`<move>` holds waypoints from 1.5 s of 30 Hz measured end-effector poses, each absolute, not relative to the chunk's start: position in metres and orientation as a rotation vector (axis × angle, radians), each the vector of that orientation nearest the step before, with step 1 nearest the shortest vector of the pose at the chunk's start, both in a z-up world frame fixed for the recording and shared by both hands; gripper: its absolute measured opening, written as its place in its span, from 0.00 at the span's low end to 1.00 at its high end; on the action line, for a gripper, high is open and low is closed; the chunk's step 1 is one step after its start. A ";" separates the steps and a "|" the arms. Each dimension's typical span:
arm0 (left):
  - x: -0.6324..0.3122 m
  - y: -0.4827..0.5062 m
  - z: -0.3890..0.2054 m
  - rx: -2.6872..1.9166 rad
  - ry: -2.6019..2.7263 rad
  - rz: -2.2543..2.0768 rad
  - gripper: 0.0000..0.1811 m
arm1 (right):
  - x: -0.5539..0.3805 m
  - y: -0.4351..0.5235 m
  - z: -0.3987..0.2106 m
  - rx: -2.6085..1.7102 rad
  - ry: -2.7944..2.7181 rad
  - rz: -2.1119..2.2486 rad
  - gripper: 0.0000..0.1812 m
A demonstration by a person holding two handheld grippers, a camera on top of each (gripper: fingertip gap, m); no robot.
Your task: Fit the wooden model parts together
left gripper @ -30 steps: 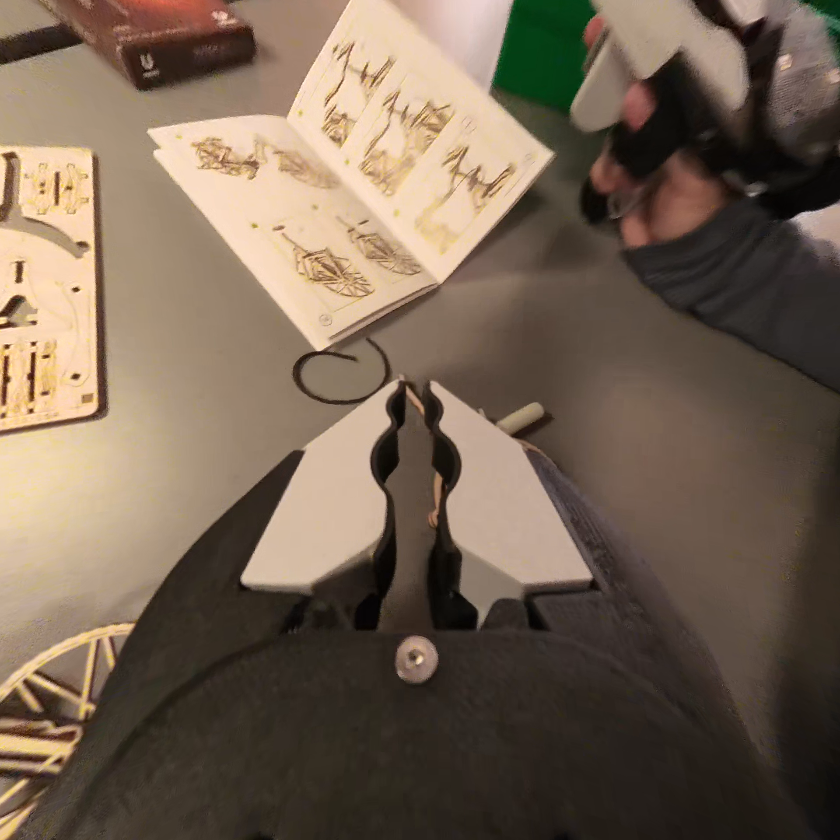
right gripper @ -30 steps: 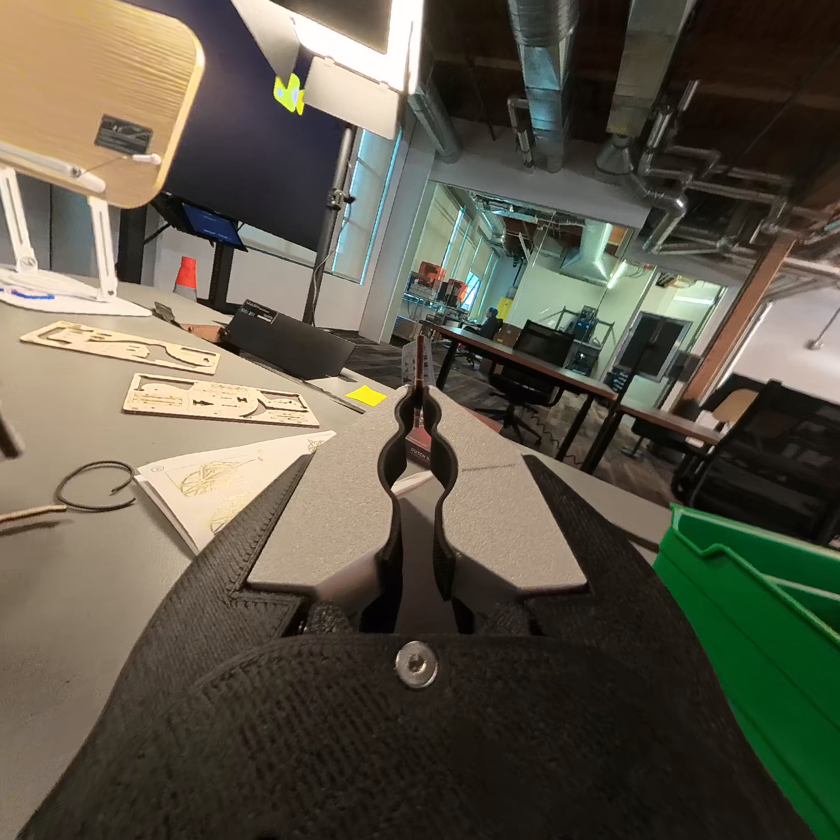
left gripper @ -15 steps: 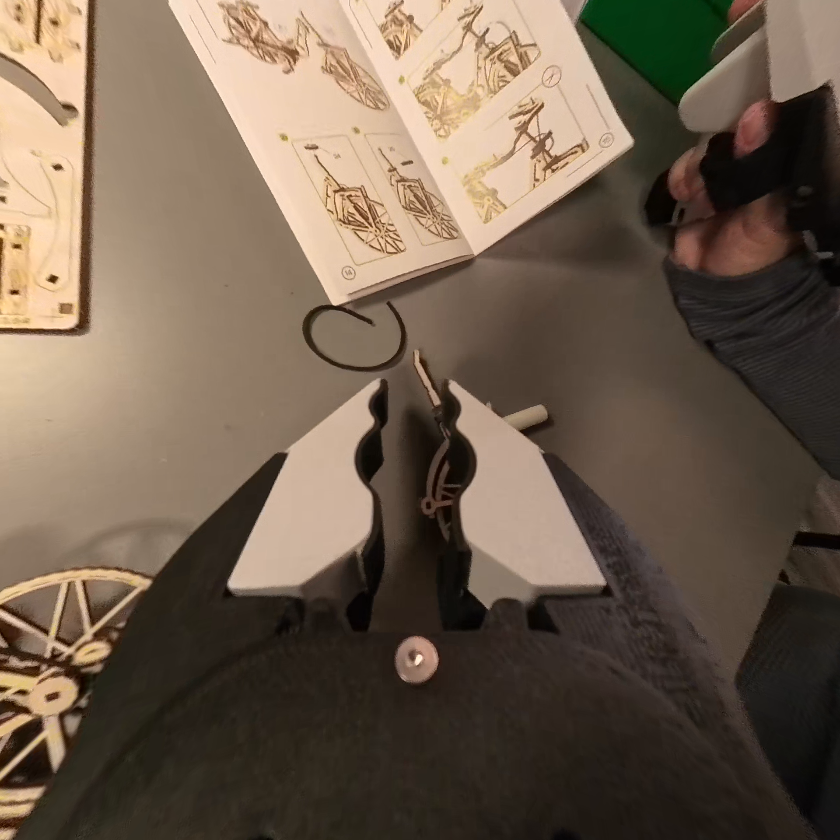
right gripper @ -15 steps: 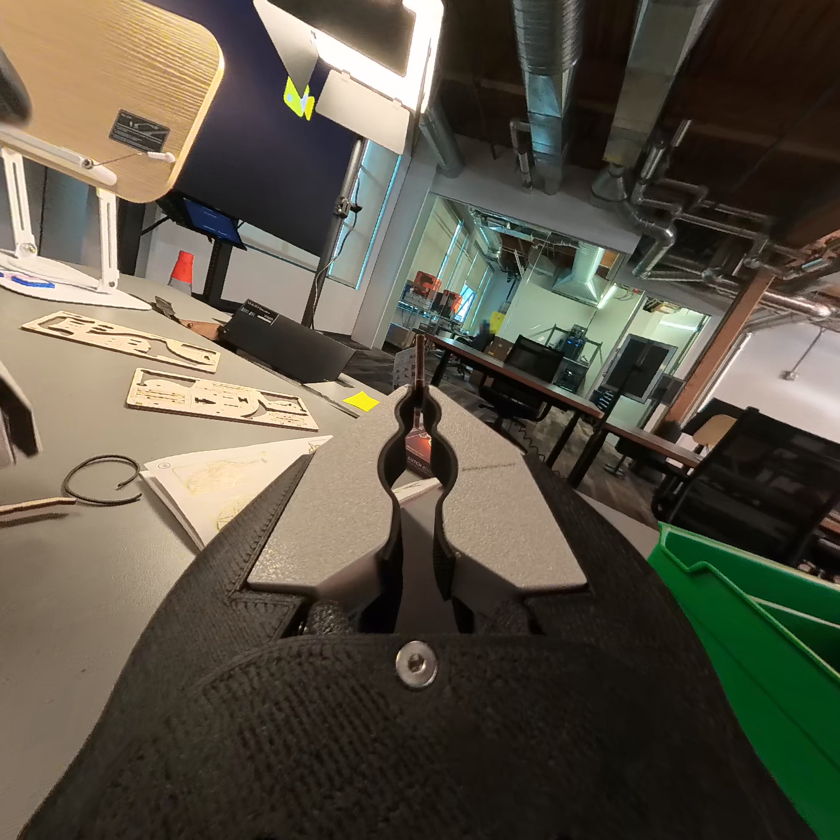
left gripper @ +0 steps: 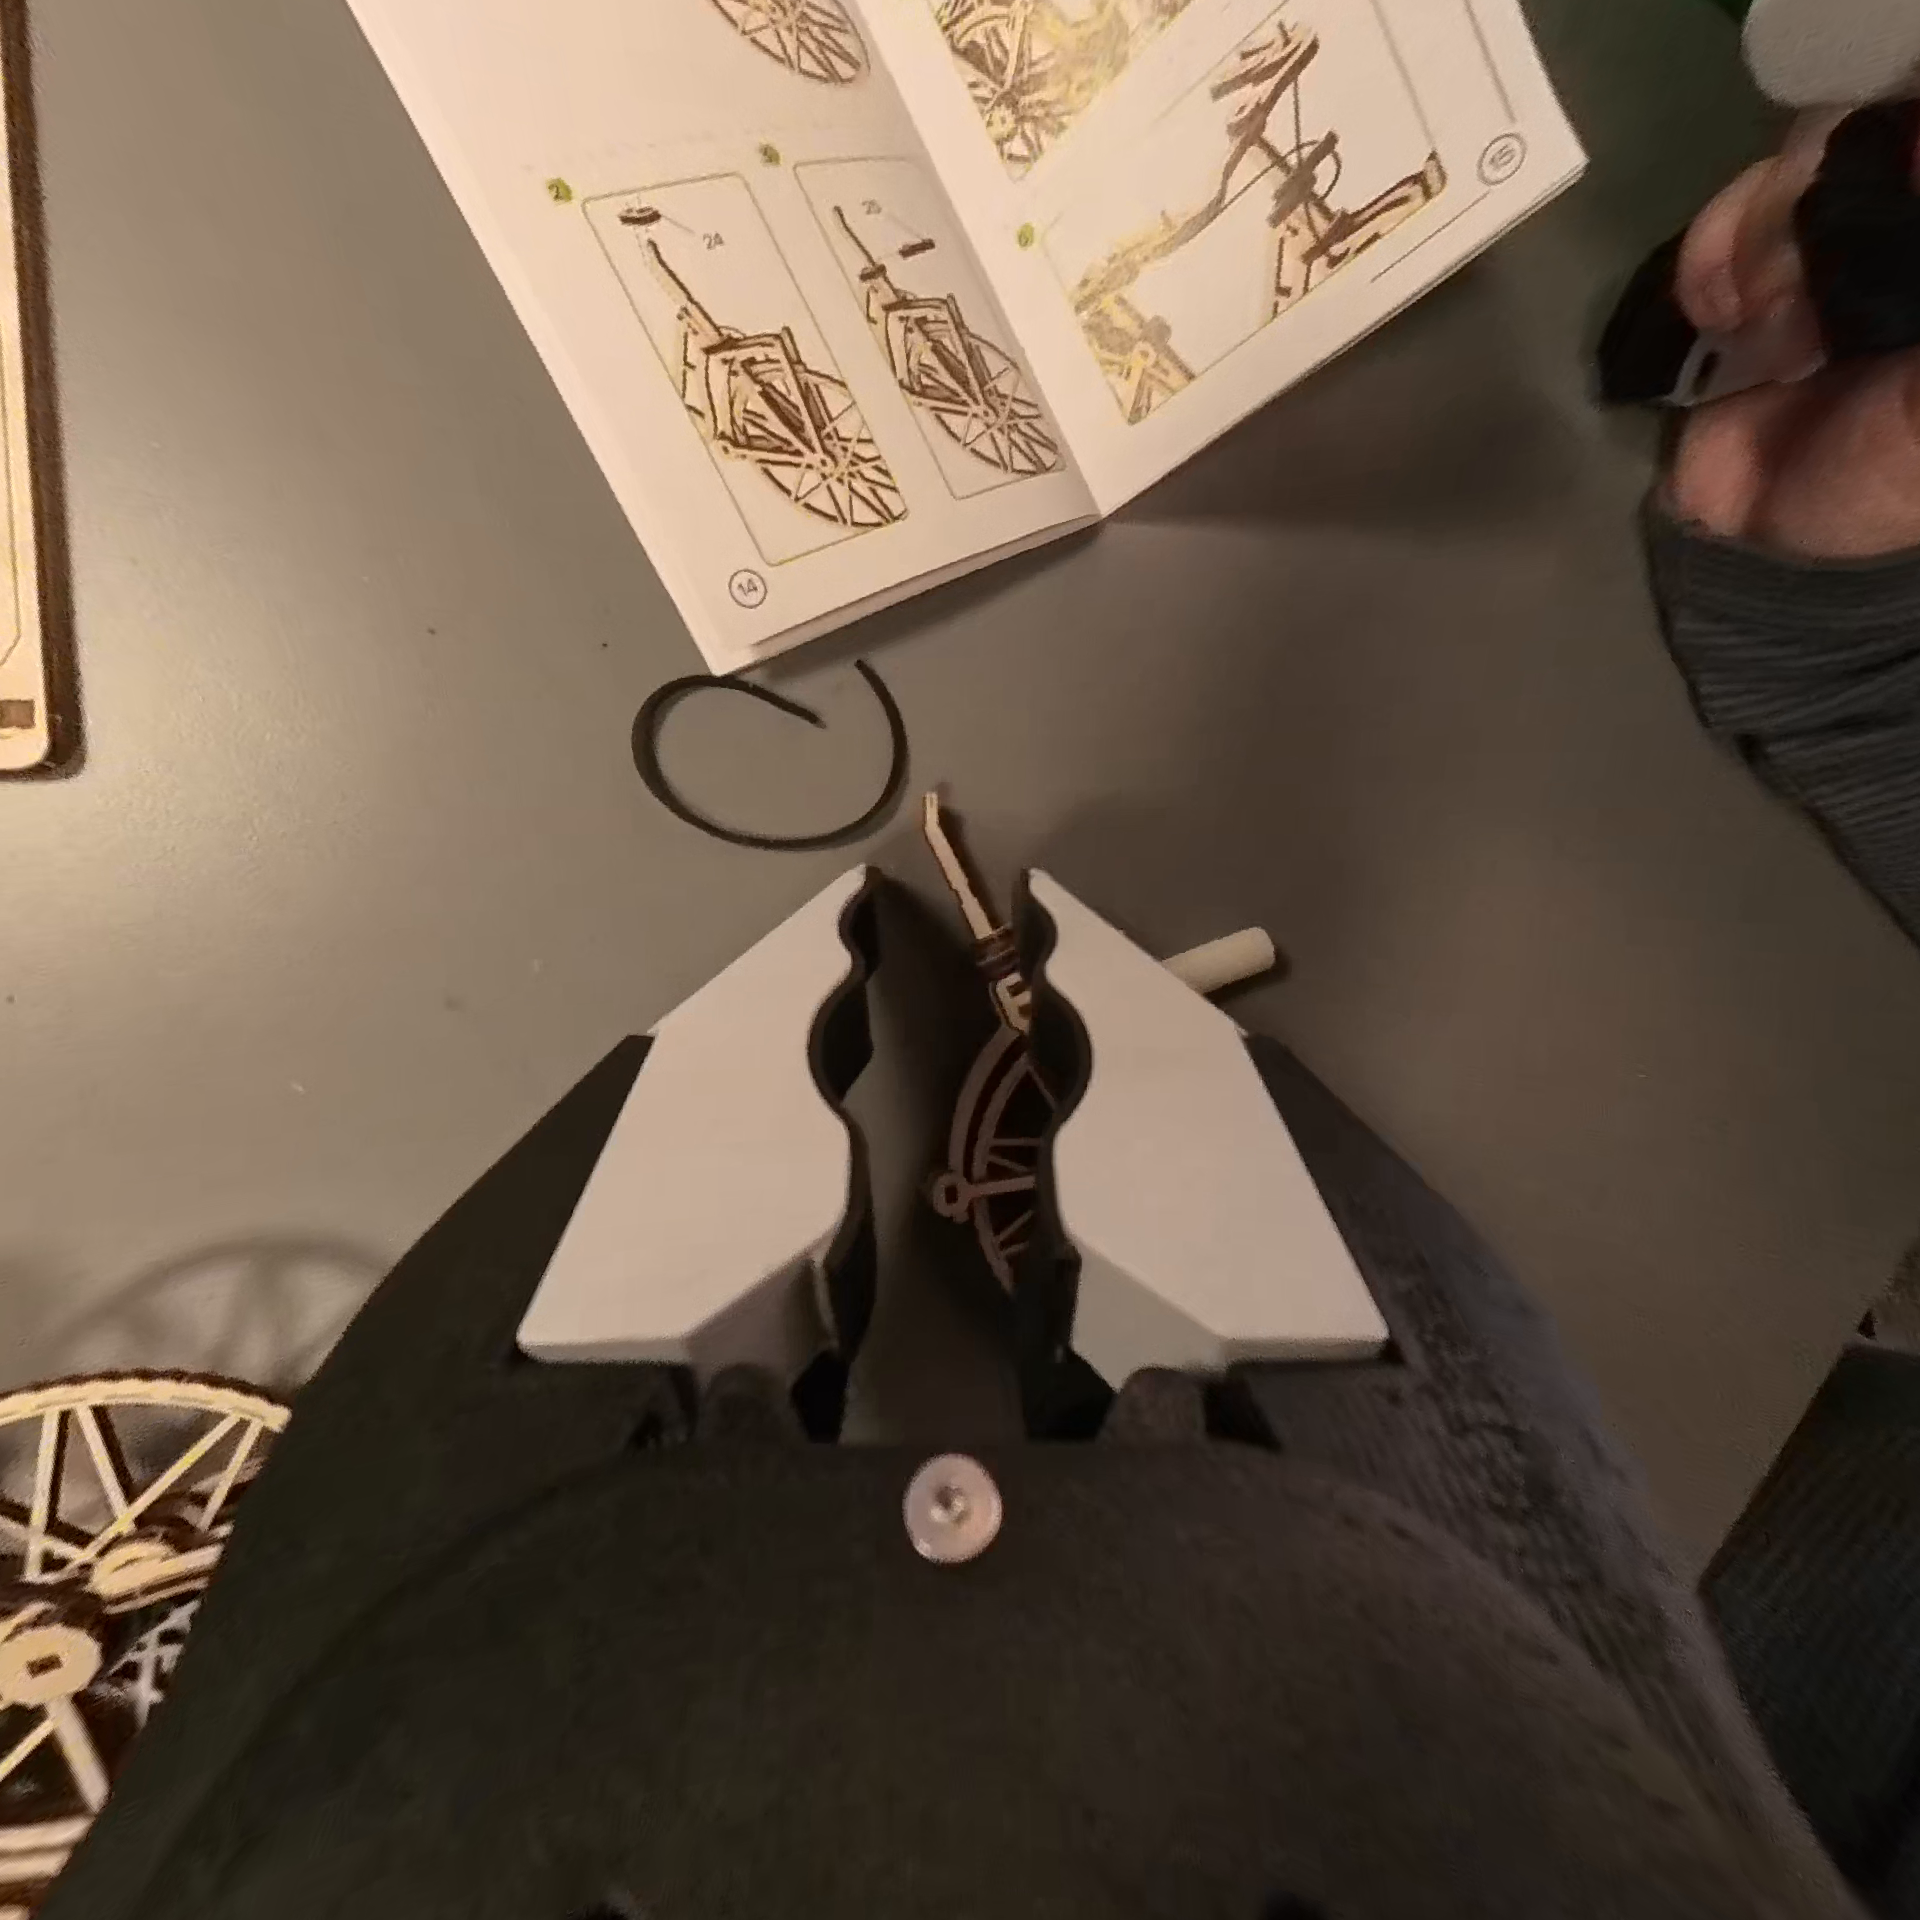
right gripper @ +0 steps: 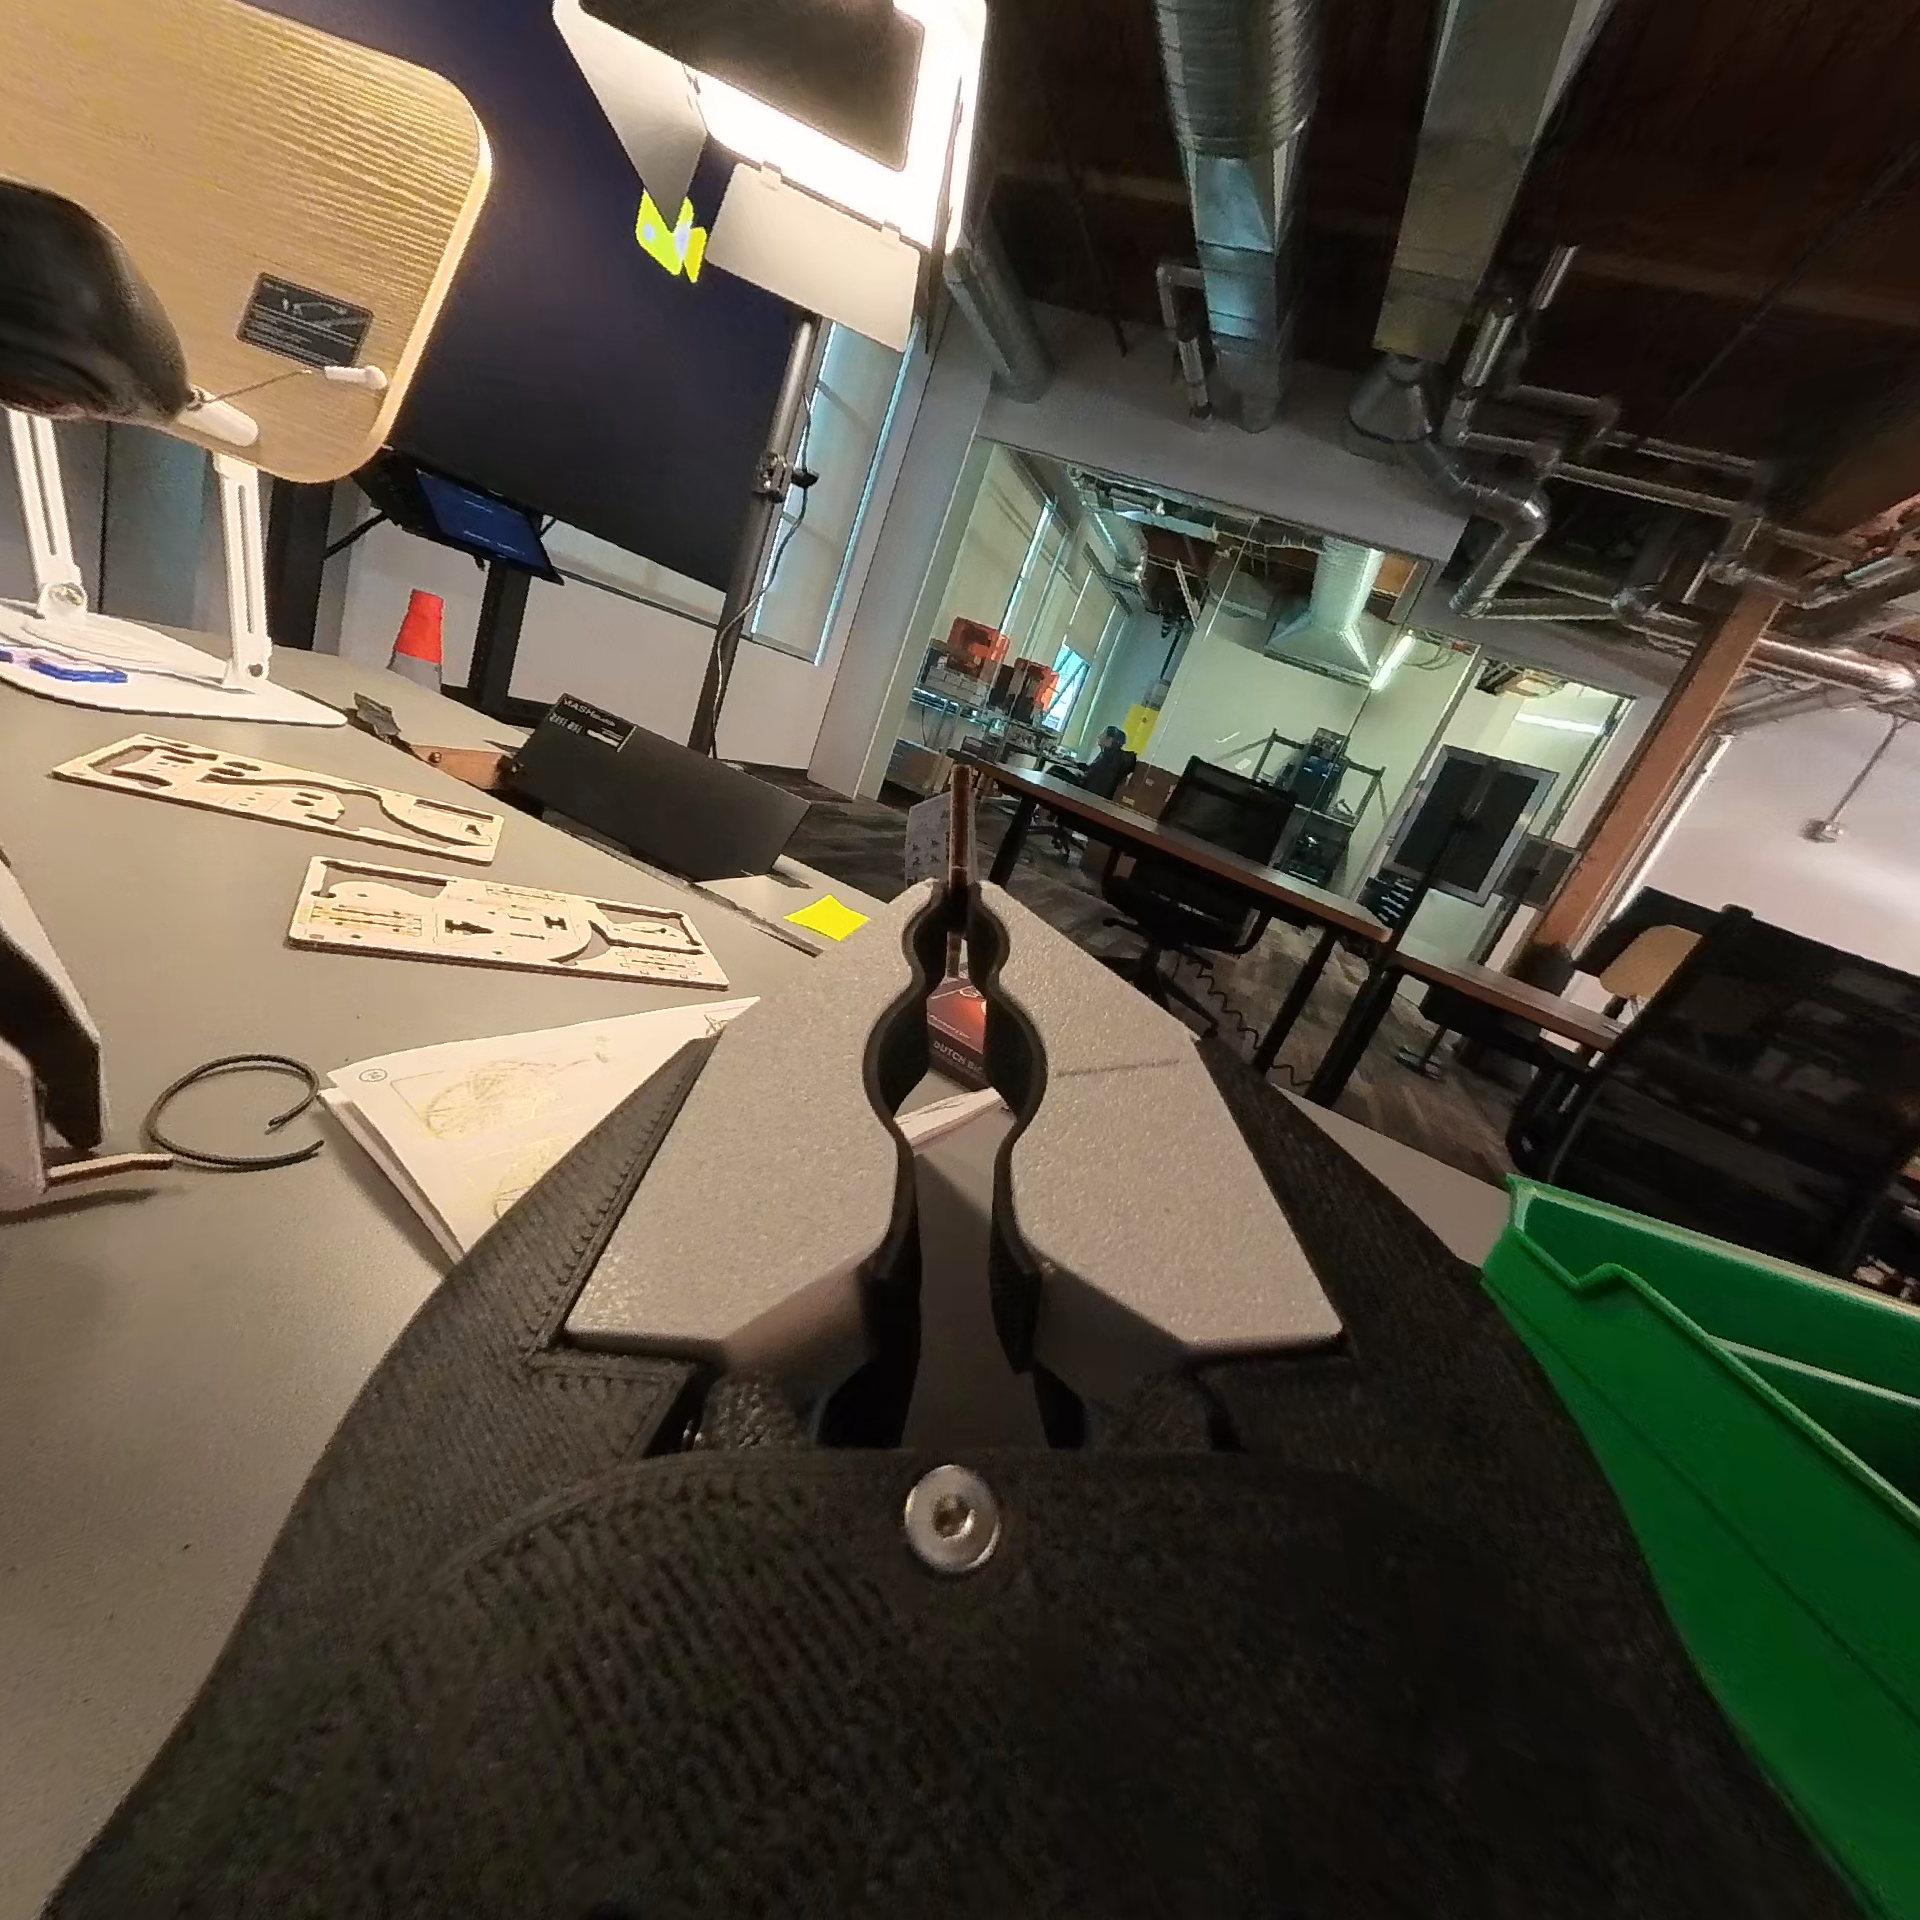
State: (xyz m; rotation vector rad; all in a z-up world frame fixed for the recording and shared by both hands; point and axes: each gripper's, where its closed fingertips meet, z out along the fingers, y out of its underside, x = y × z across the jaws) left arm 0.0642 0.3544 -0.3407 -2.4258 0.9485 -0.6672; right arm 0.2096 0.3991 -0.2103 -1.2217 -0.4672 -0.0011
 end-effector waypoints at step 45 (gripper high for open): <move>0.076 0.353 -0.243 -1.752 0.928 -1.113 0.01 | 0.212 0.402 -0.213 -1.240 -0.448 0.018 0.00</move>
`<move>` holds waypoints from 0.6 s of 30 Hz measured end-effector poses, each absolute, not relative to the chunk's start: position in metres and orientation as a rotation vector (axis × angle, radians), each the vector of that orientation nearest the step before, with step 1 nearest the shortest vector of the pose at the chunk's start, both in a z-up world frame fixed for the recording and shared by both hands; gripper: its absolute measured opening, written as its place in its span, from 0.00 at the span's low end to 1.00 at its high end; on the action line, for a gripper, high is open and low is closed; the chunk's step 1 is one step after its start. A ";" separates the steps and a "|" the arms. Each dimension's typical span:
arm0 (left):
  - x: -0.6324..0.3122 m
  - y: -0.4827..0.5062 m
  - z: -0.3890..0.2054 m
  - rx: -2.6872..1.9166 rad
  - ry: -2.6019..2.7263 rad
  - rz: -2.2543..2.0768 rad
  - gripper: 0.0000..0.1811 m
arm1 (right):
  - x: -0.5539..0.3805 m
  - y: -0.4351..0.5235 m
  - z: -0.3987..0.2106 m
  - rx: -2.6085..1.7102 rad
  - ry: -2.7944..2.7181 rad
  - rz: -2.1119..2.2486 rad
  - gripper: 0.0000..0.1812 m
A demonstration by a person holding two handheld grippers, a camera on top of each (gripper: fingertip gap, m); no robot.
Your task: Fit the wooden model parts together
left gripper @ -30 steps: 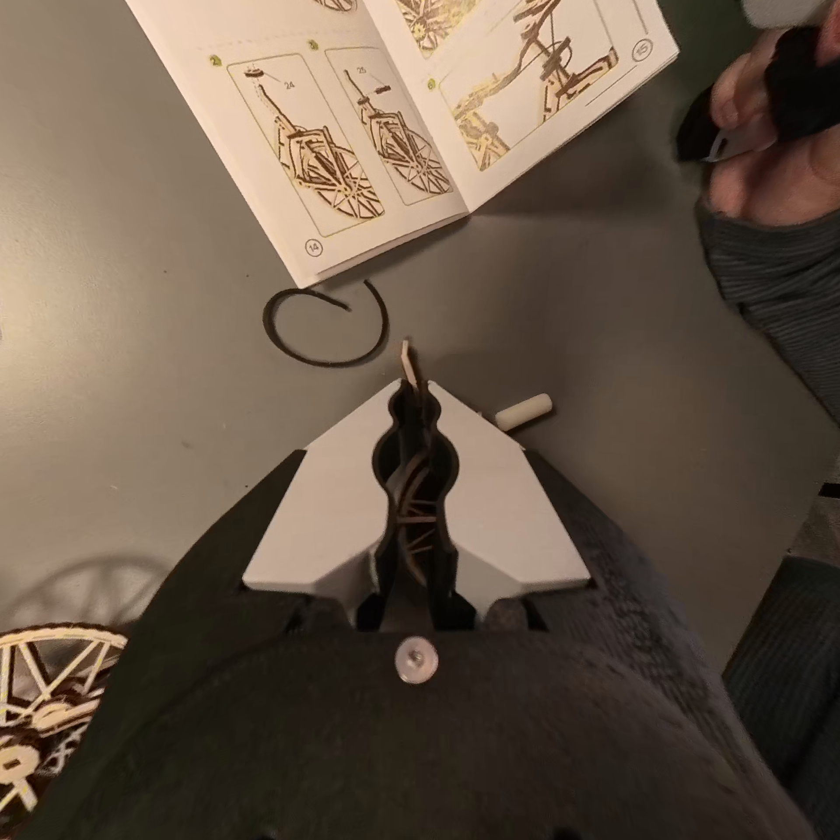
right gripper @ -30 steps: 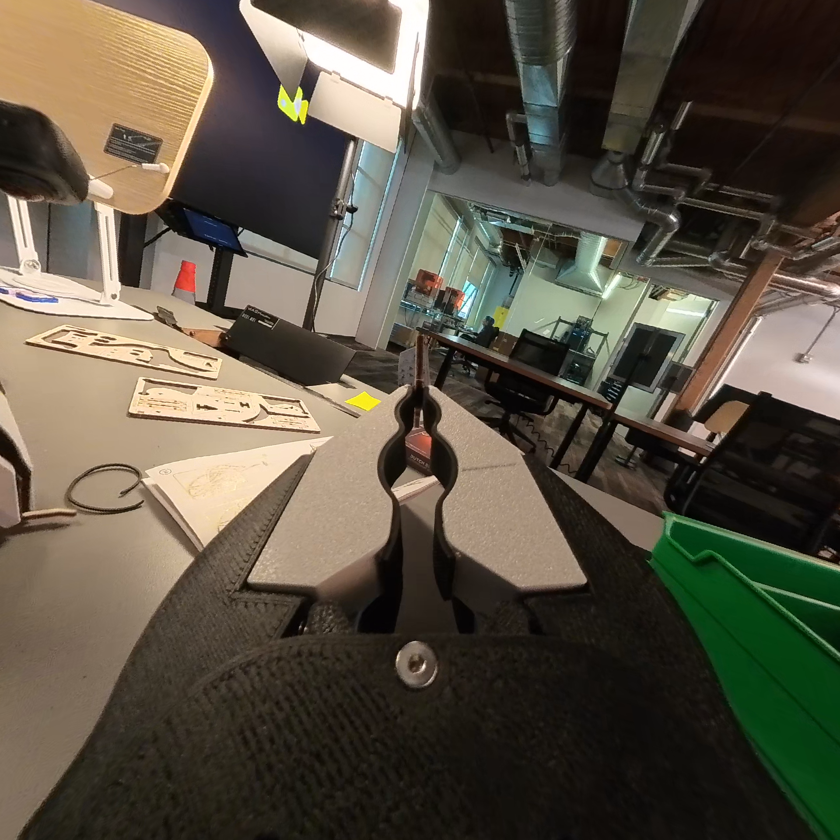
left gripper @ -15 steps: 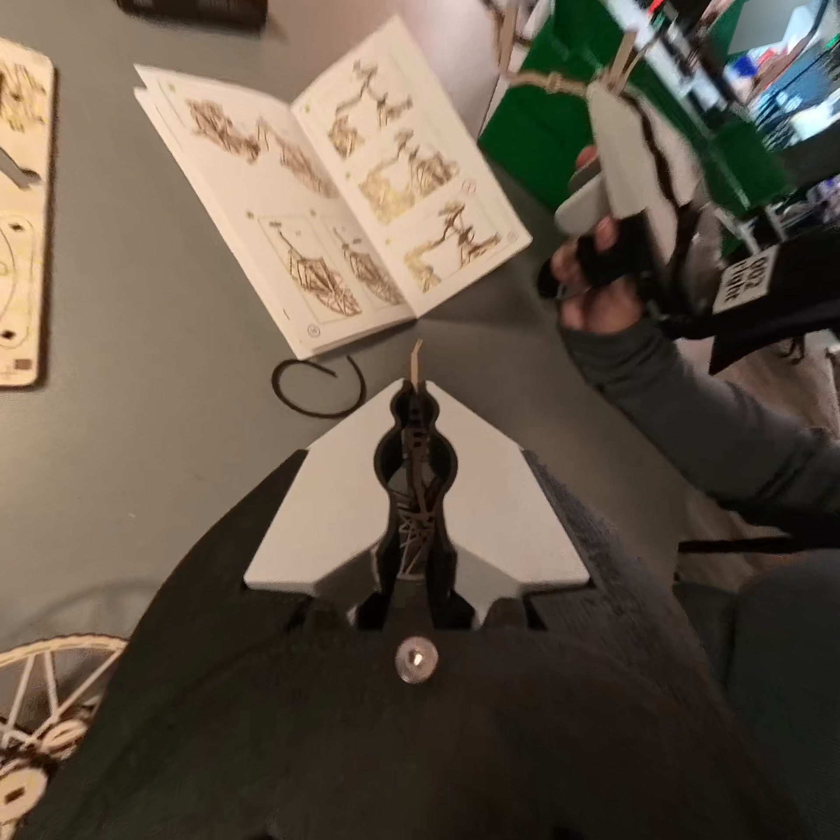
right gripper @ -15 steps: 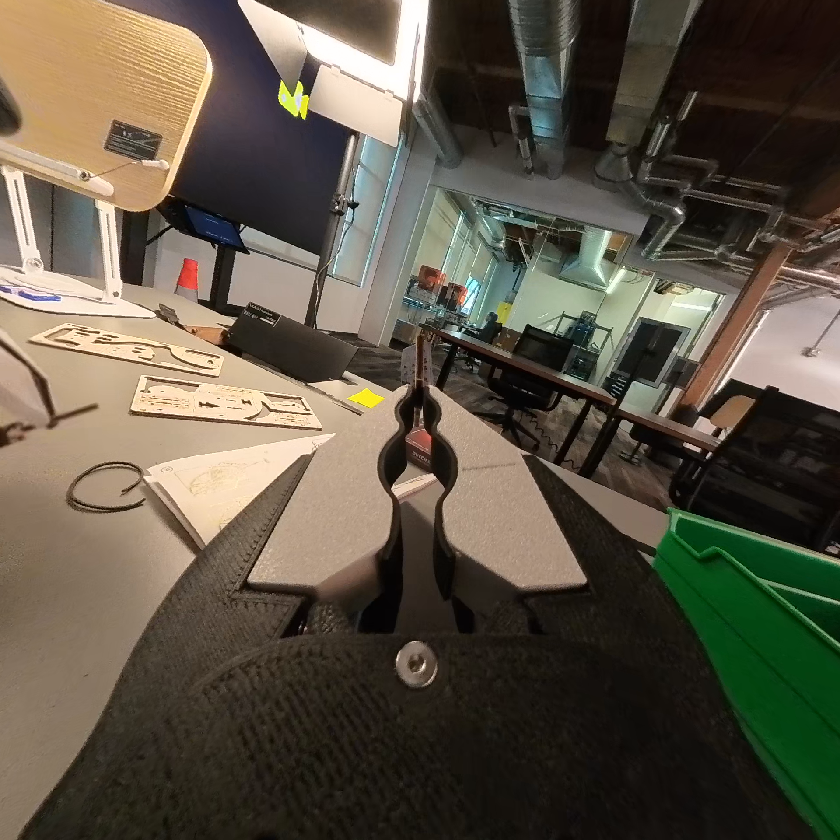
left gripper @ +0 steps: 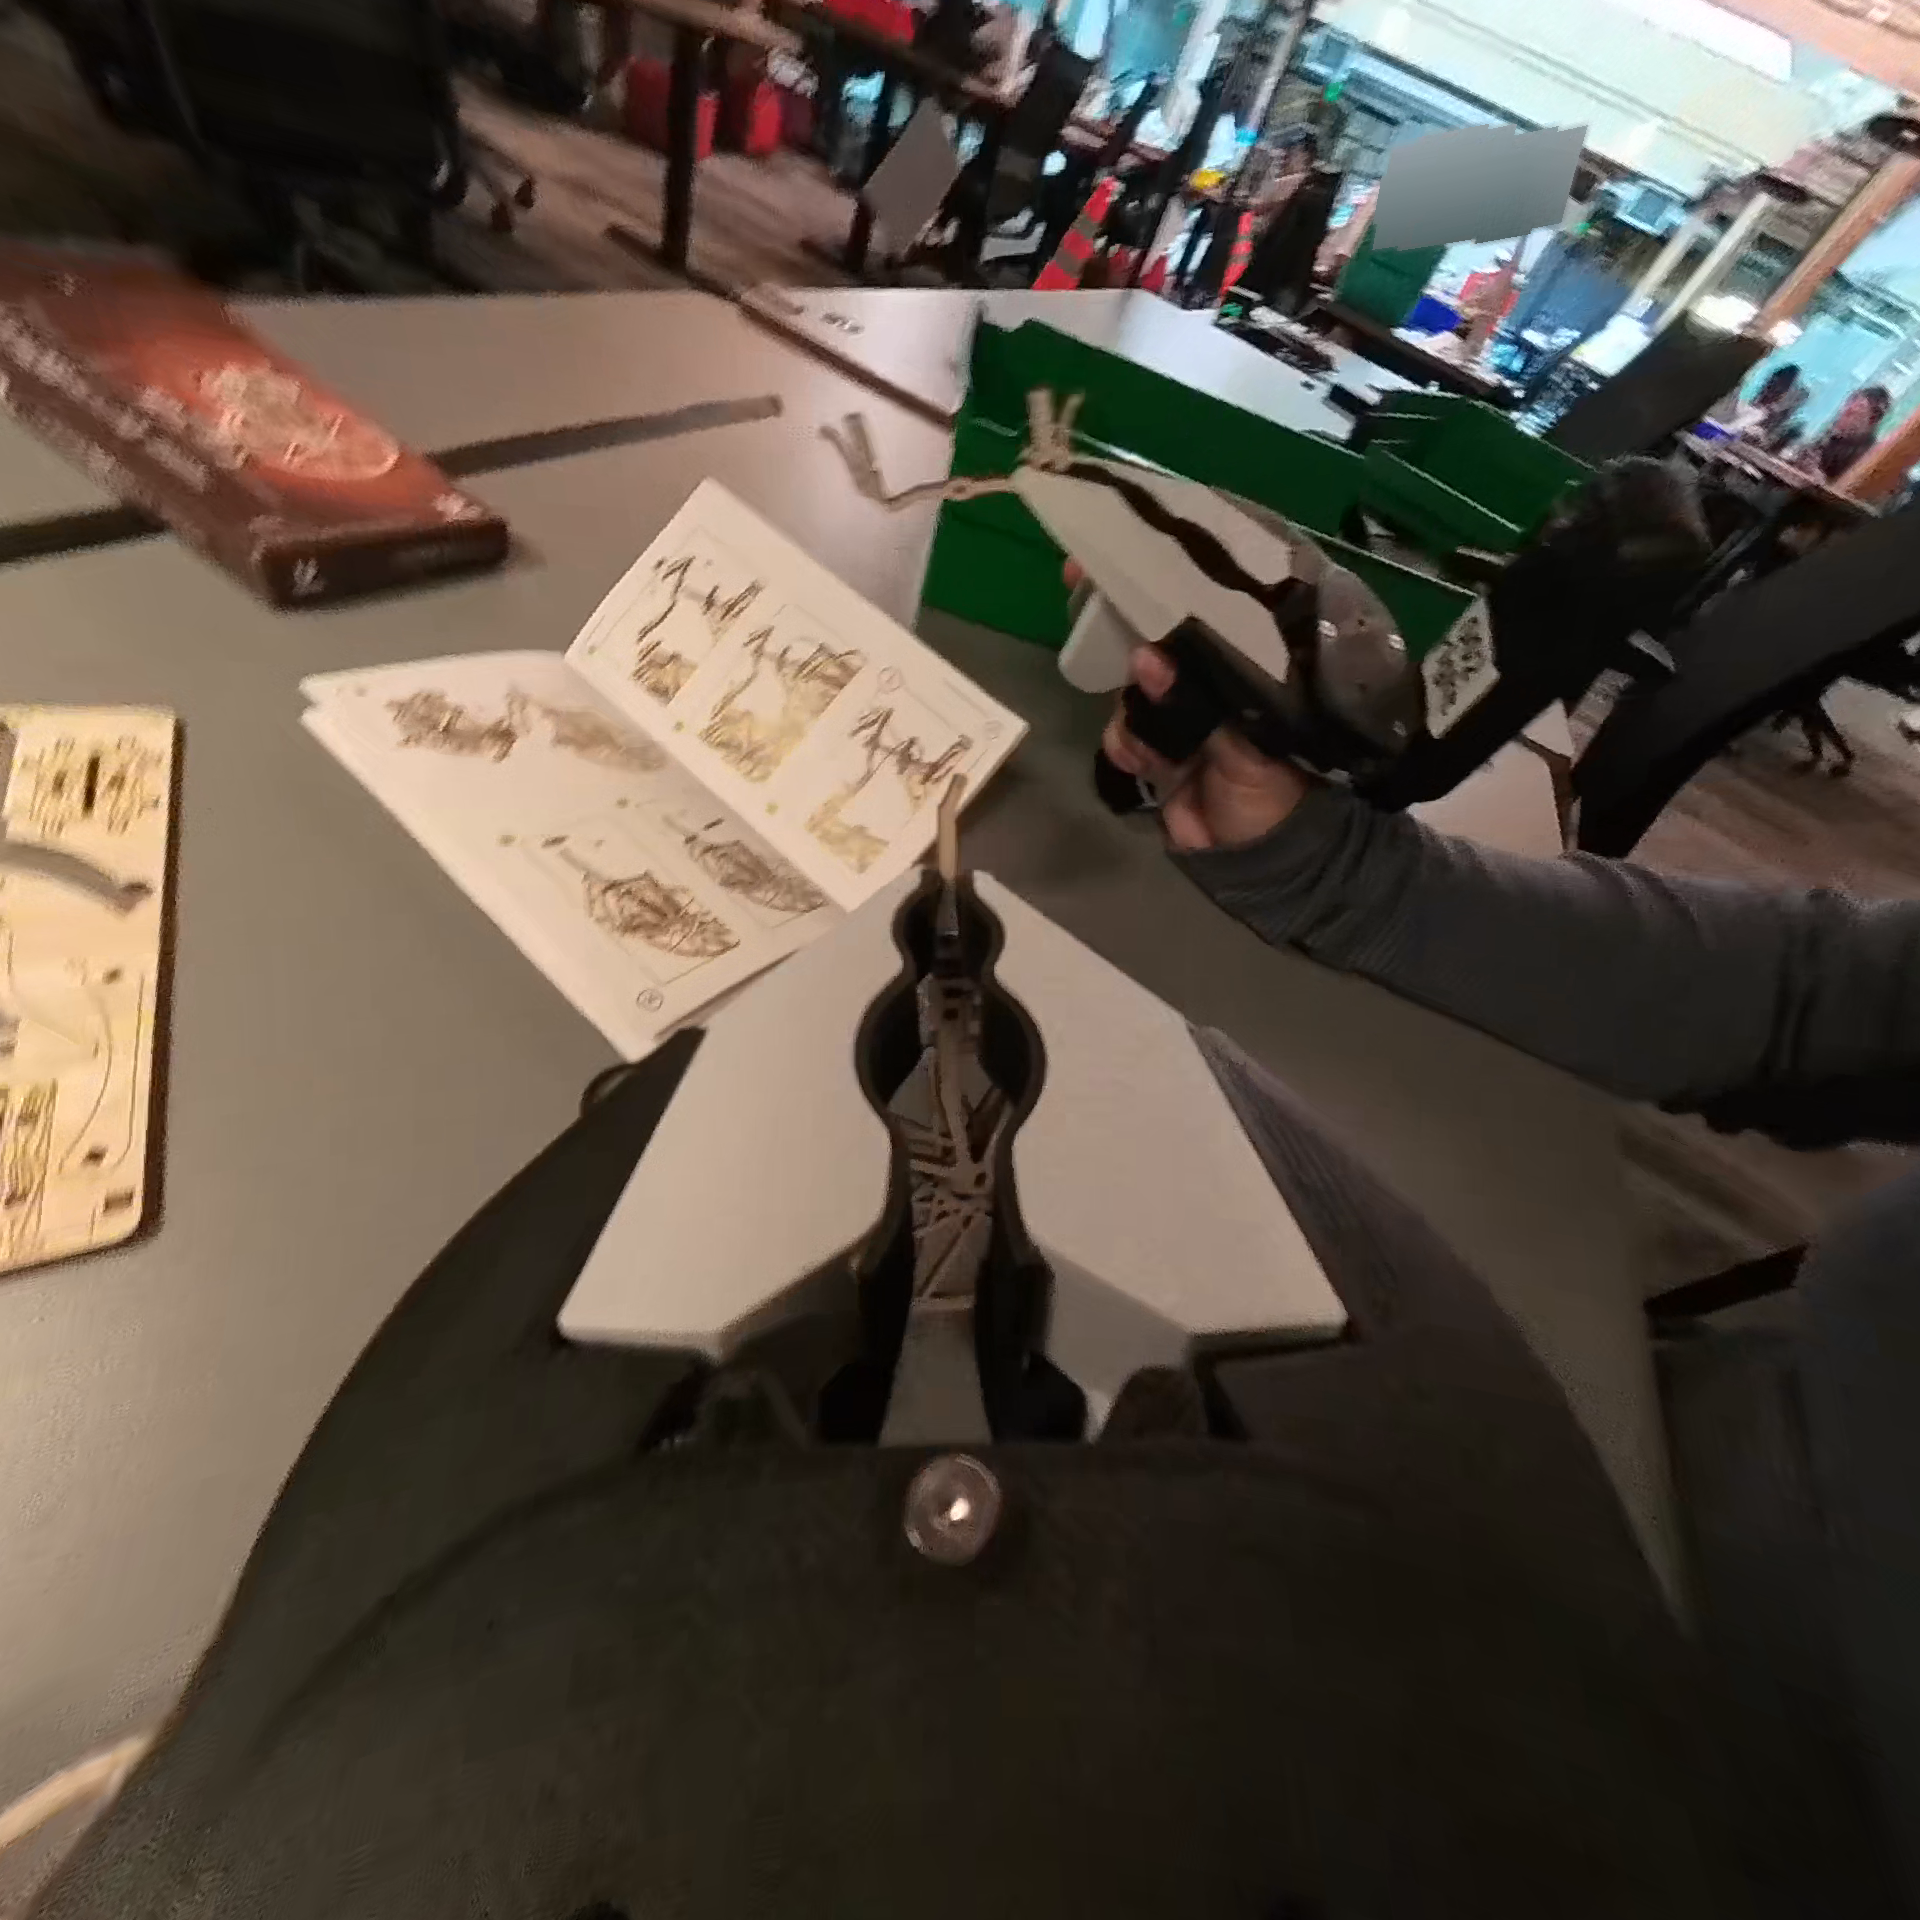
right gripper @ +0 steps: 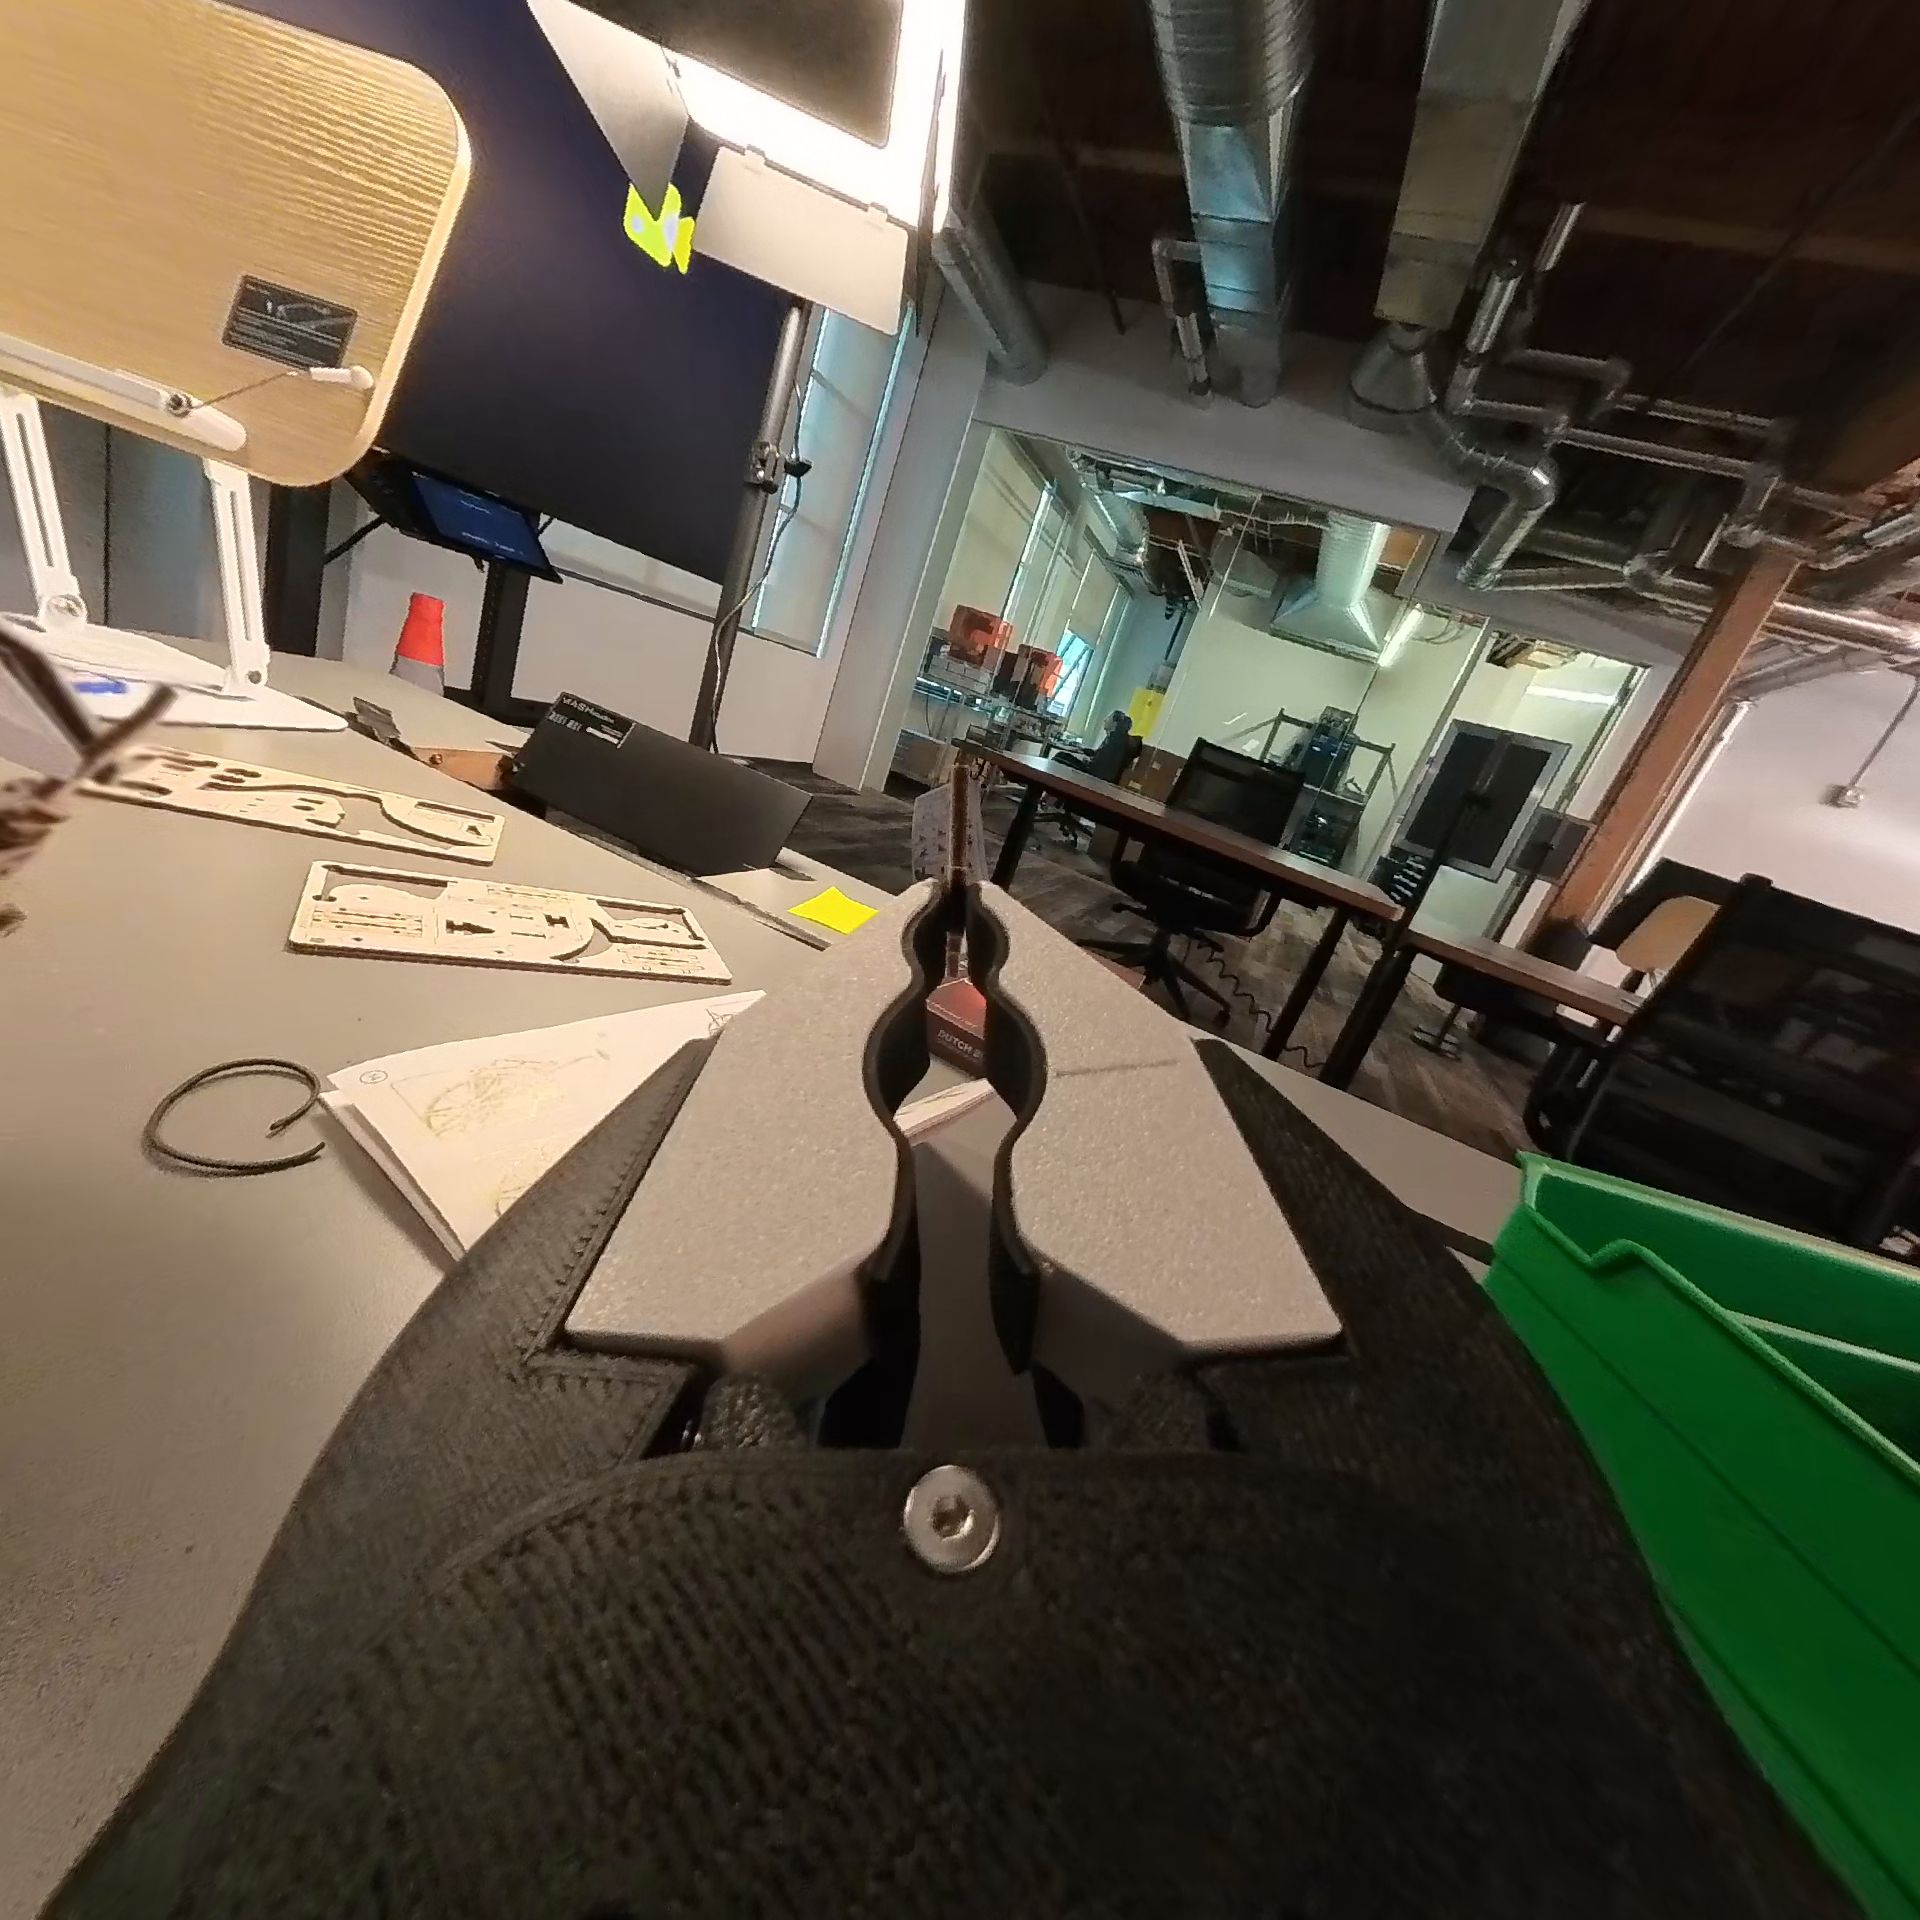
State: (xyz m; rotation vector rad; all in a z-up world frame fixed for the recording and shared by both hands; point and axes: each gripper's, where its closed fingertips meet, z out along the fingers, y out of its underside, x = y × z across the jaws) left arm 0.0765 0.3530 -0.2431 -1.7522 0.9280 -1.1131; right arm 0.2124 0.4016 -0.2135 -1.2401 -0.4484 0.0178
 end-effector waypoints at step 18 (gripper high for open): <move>0.072 0.358 -0.223 -1.250 0.950 -0.796 0.01 | 0.215 0.407 -0.217 -1.257 -0.442 0.014 0.00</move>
